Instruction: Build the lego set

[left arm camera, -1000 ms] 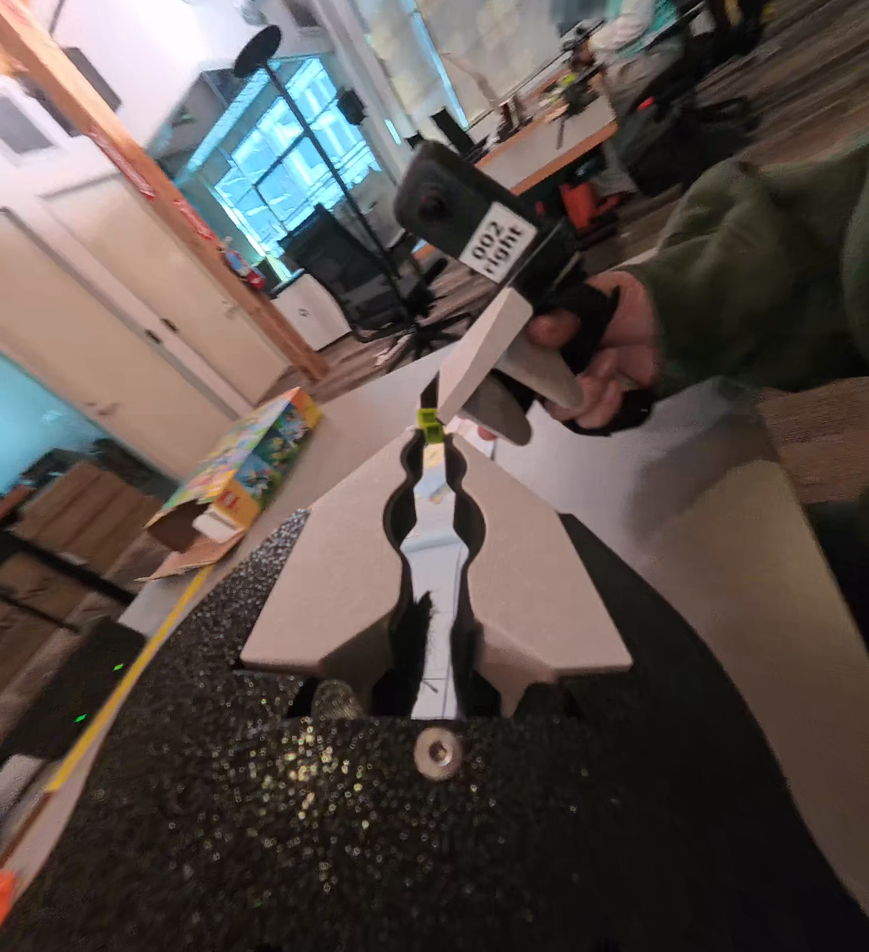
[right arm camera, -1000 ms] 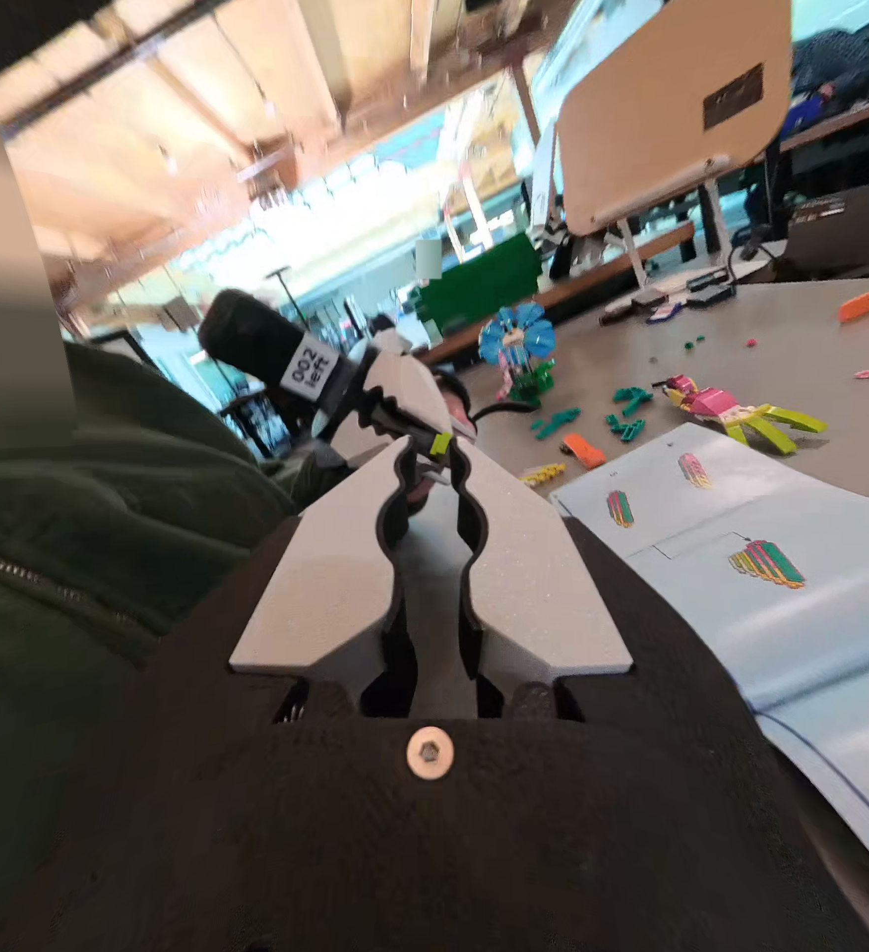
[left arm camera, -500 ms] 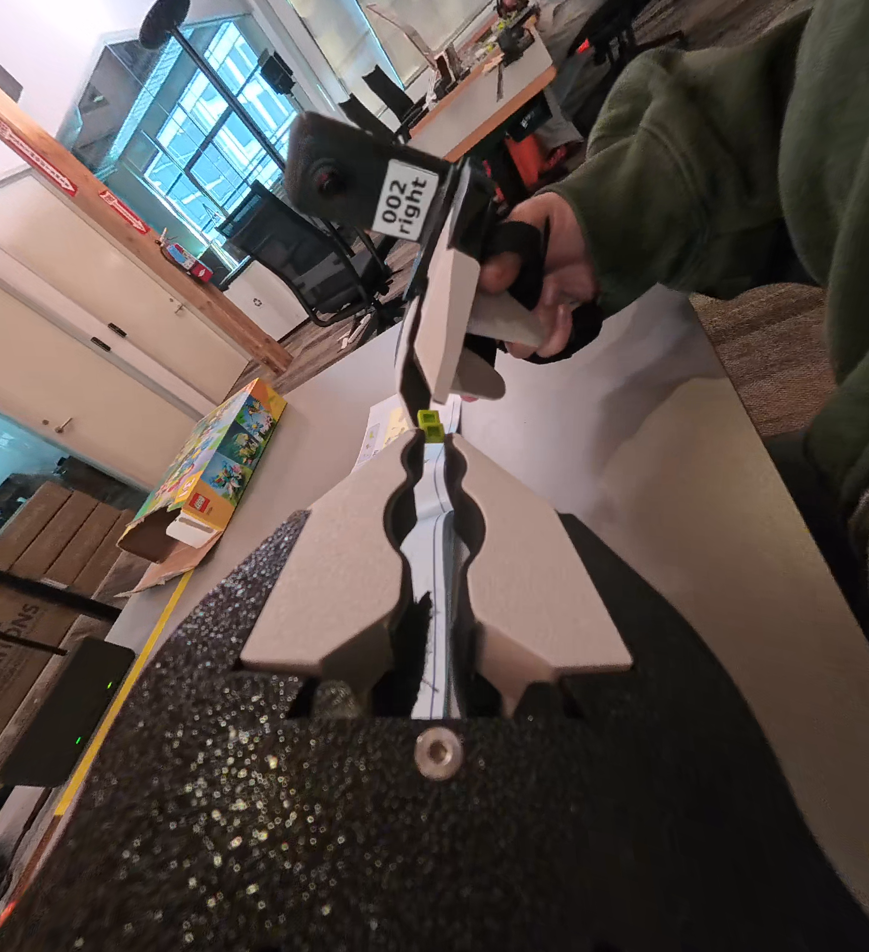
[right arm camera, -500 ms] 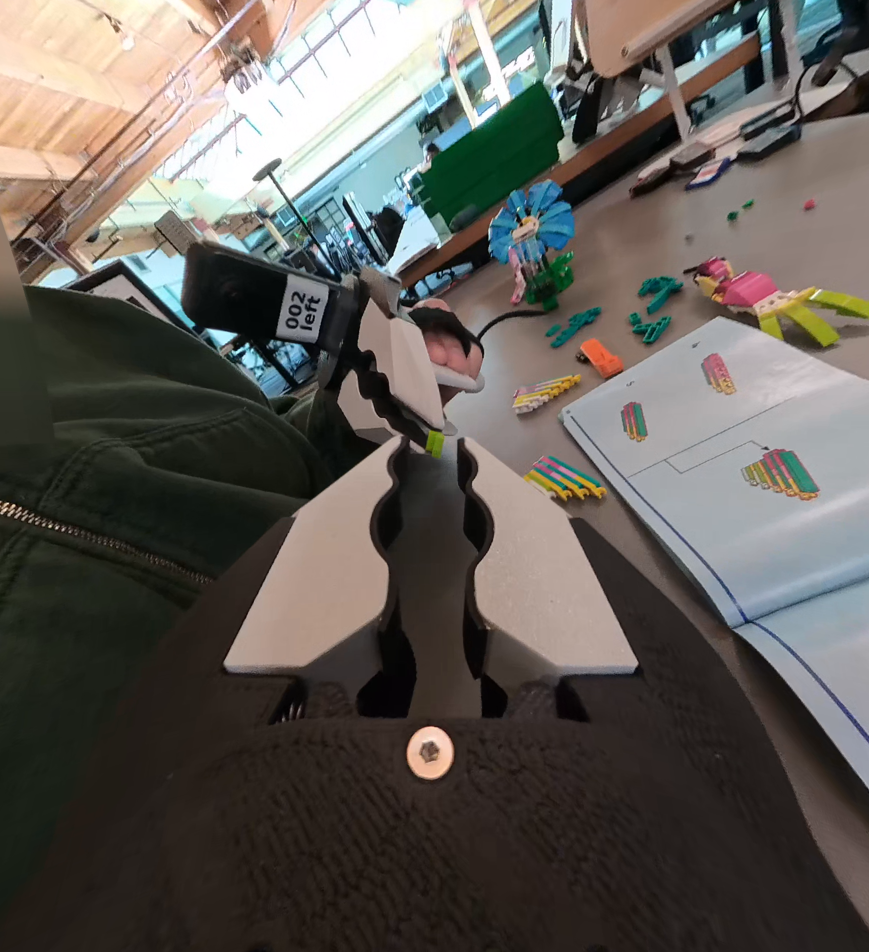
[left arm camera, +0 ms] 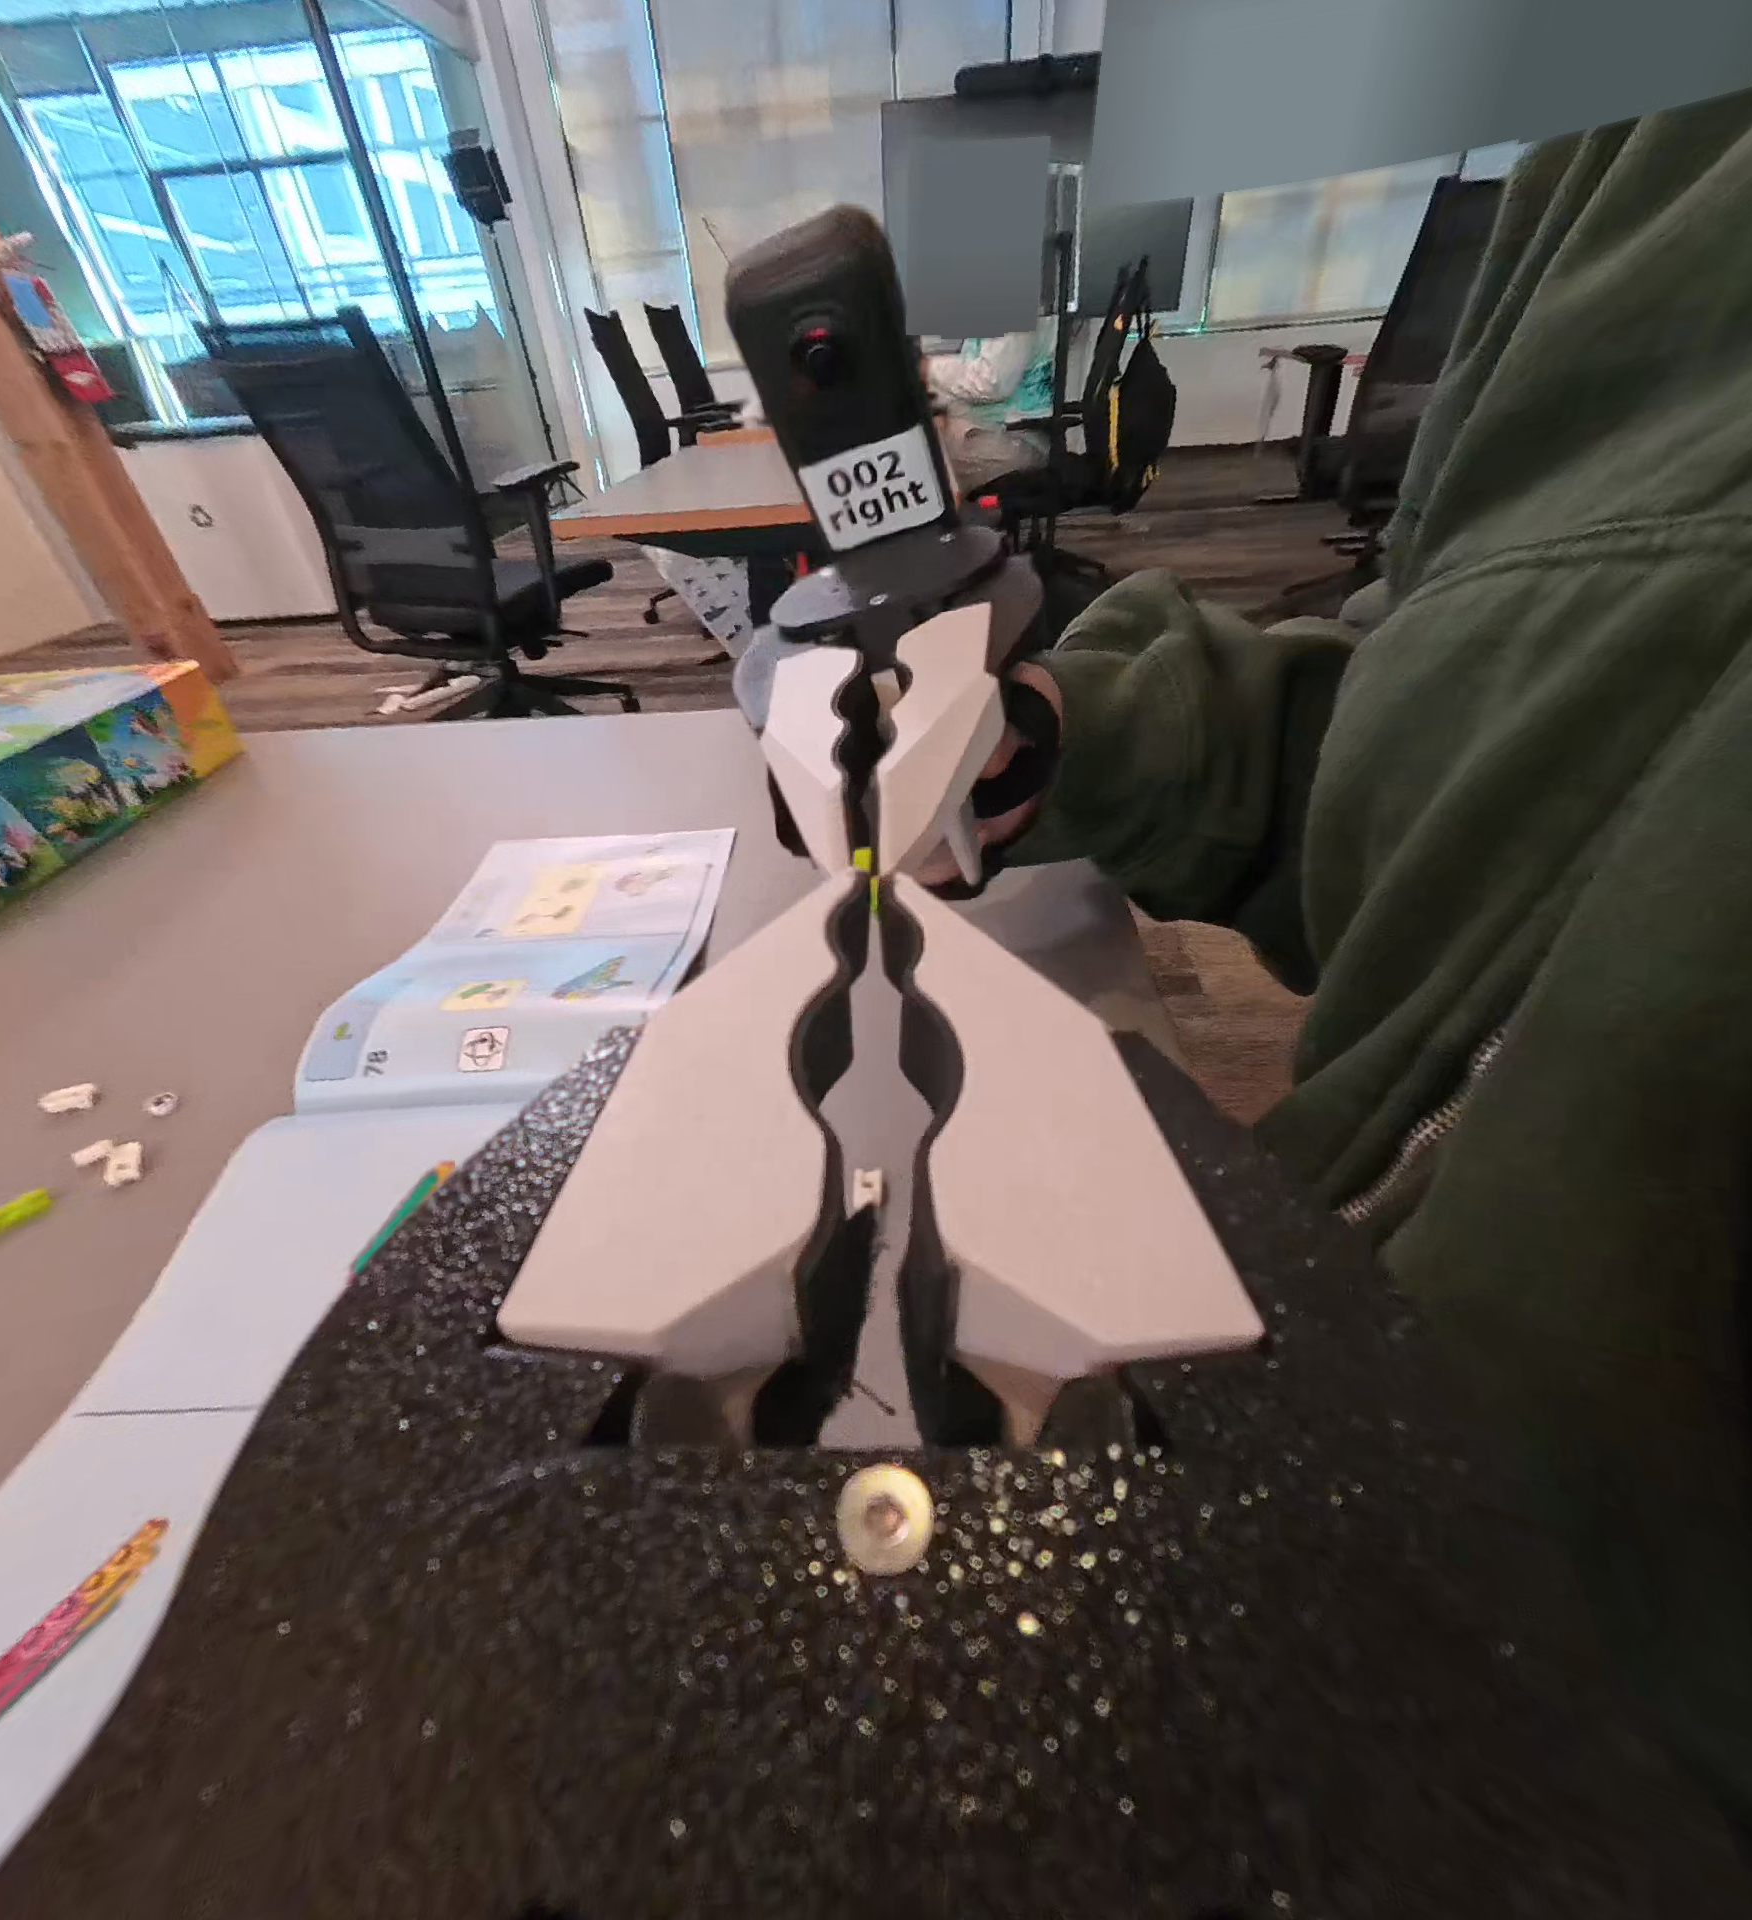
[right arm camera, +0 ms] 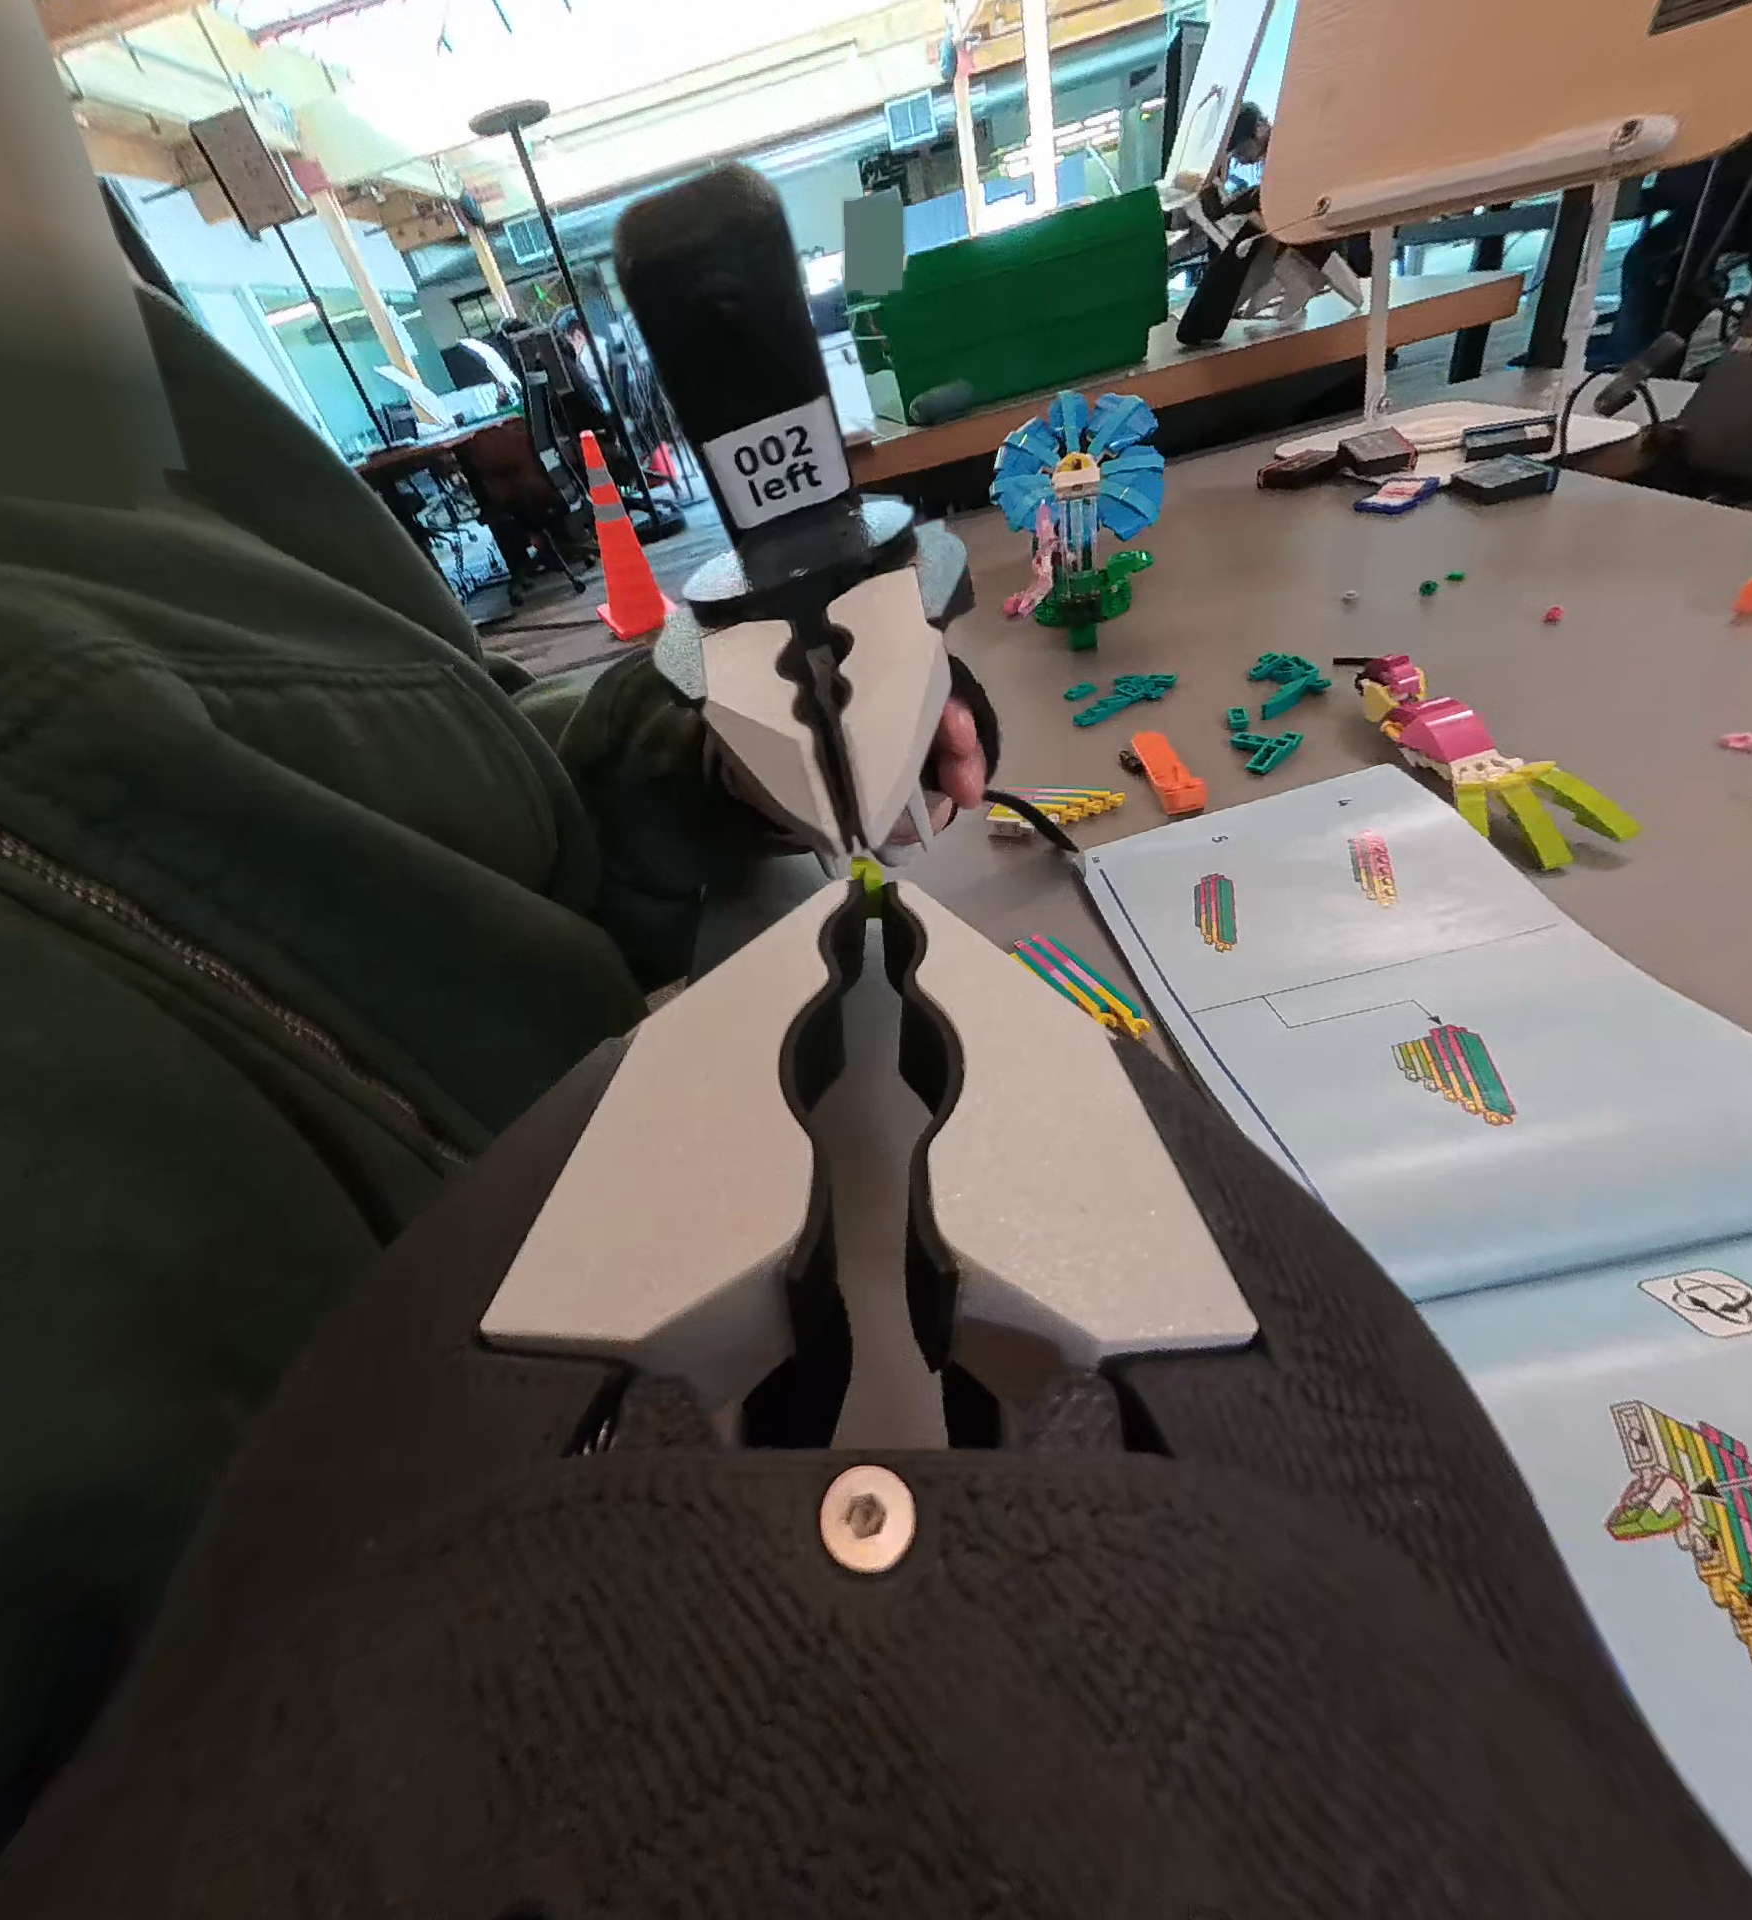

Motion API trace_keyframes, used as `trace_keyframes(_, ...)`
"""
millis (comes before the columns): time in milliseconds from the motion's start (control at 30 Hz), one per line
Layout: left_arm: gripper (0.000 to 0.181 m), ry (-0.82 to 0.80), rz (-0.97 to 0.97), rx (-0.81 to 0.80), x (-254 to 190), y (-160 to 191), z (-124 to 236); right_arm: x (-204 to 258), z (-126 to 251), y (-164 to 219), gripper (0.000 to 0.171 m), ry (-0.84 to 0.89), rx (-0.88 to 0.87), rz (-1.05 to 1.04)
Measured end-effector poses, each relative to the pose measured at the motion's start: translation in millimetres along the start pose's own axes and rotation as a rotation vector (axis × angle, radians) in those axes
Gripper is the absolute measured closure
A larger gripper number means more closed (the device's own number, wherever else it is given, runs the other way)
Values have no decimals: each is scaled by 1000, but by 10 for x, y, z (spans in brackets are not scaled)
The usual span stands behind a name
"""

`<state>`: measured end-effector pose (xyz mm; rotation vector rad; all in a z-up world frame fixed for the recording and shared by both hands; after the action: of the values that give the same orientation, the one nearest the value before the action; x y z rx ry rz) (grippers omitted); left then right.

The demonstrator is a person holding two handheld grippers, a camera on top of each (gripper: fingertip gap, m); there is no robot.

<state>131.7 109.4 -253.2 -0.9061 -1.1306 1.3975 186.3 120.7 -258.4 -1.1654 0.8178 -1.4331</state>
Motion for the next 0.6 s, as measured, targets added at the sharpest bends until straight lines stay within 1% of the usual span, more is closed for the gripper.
trace_keyframes(33, 180, 9, 16, 13, 1, 22, -12, 6, -2, 3, 169, 8, 2, 18)
trace_keyframes(100, 168, 38, 72, 28, 4, 58, -34, 12, 1, 11, 169, 37, 7, 74)
trace_keyframes(133, 166, 74, 121, 22, -6, 62, -37, 22, 8, 6, 169, 58, 3, 122)
trace_keyframes(200, 169, 164, 265, -19, -10, 42, -30, 85, 25, -14, 169, 92, -6, 255)
trace_keyframes(267, 175, 302, 405, -69, -54, -1, -17, 164, 38, -53, 169, 114, -17, 371)
trace_keyframes(333, 175, 400, 500, -108, -97, -42, -12, 225, 54, -96, 170, 127, -28, 452)
trace_keyframes(533, 171, 571, 725, -180, -101, -110, 23, 310, 37, -133, 169, 151, -4, 572)
trace_keyframes(600, 173, 605, 791, -170, -102, -82, 6, 319, 19, -123, 169, 143, 4, 578)
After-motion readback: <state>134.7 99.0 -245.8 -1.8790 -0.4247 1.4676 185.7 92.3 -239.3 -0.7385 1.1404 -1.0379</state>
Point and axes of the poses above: each gripper's, where its closed fingertips meet, z back along the fingers, y out of its underside, x = y × z across the jaws, the point moved 3 cm from there along z, back along the fingers, and after that the axes turned 11 degrees about x, right-handed, at the moved point
